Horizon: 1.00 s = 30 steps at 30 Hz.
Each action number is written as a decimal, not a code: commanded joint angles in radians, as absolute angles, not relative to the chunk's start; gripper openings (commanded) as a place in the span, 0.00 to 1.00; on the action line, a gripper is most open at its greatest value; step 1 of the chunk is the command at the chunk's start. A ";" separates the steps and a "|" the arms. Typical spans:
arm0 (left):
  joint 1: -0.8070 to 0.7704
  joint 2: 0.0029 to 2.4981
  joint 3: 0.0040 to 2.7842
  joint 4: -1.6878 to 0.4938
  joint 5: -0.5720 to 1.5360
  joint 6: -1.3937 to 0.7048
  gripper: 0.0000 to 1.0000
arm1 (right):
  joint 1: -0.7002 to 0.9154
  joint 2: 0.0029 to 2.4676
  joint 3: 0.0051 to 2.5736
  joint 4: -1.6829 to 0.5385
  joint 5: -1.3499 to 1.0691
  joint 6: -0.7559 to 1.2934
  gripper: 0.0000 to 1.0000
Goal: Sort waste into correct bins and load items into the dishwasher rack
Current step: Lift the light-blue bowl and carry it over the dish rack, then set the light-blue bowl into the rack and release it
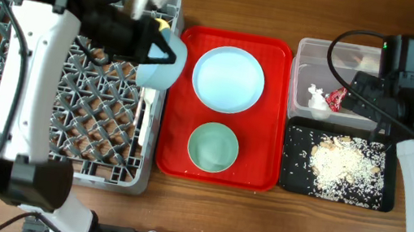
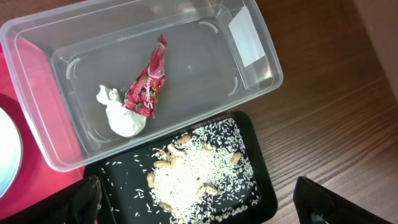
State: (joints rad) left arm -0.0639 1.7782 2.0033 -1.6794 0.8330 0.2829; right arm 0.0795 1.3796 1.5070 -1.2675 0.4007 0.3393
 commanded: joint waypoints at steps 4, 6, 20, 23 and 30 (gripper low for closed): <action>0.110 1.784 1.652 -1.572 1.166 0.591 0.04 | 0.077 1.369 1.511 -1.265 0.398 0.340 1.00; 0.149 1.787 1.556 -1.481 1.211 0.591 0.04 | 0.077 1.369 1.511 -1.265 0.398 0.340 1.00; 0.317 2.018 1.431 -1.261 1.335 0.531 0.04 | 0.077 1.369 1.511 -1.265 0.398 0.340 1.00; 0.324 2.041 1.431 -1.261 1.356 0.530 0.04 | 0.077 1.369 1.511 -1.265 0.398 0.340 1.00; 0.371 2.040 1.434 -1.276 1.578 0.471 0.04 | 0.077 1.369 1.511 -1.265 0.398 0.341 1.00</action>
